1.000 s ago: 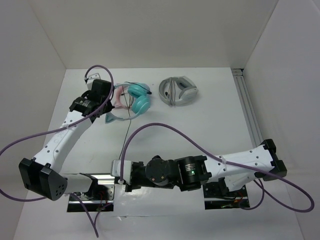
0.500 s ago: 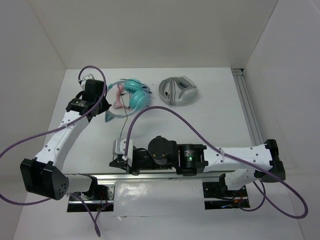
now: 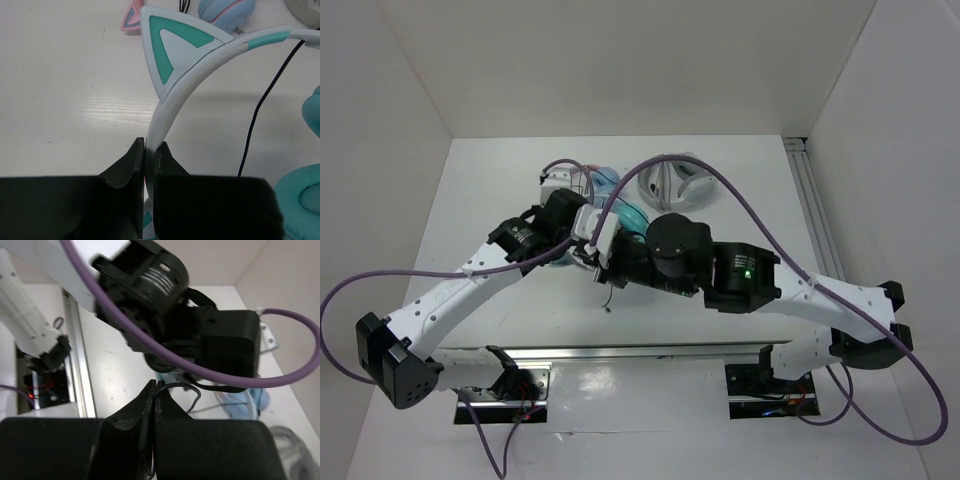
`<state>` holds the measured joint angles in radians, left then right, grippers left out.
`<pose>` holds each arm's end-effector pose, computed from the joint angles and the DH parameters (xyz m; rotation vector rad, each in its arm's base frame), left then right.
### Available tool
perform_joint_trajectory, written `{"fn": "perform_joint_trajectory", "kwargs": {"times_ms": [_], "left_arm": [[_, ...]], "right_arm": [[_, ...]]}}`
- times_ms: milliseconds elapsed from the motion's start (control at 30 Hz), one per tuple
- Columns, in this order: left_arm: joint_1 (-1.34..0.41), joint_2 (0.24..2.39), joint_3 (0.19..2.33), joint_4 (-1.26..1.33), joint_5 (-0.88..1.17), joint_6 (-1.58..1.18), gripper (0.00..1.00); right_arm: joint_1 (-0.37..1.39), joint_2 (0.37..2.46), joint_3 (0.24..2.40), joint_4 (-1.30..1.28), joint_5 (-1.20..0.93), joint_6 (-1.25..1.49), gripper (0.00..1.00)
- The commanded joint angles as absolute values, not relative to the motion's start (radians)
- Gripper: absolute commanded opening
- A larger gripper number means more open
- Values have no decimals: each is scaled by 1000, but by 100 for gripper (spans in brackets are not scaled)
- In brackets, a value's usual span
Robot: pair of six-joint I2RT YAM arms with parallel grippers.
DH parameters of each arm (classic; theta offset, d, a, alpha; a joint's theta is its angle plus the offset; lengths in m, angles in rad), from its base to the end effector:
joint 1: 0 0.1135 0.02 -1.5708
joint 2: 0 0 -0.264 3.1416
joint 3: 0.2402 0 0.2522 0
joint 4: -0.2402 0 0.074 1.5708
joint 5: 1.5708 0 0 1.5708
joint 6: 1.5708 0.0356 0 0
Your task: Wrap the headphones
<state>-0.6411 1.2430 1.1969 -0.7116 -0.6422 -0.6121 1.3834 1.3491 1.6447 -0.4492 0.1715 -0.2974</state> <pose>0.2187 -0.1366 0.3416 -0.2743 2.1362 0.0362 0.0594 0.2805 0.4831 -1.2258 1.2722 0.6506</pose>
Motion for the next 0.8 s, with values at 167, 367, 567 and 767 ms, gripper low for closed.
{"fn": "perform_joint_trajectory", "kwargs": {"times_ms": [167,367,567,767], "left_arm": [[-729,1210,1233,-769,-741,-578,0],[-778,1201,1215,-818,-703,-525,0],[-799,1134,1152,-808,-529,-437,0],[-857,1062,1095,-808,-397,-379,0]], "right_arm": [[1381,1258,1628,-588,494,-397,0],[1381,1155,1566,-482,662,-491,0],[1371,1080,1399,-243,772,-607,0],[1224,1109,1384,-199,704,-620,0]]}}
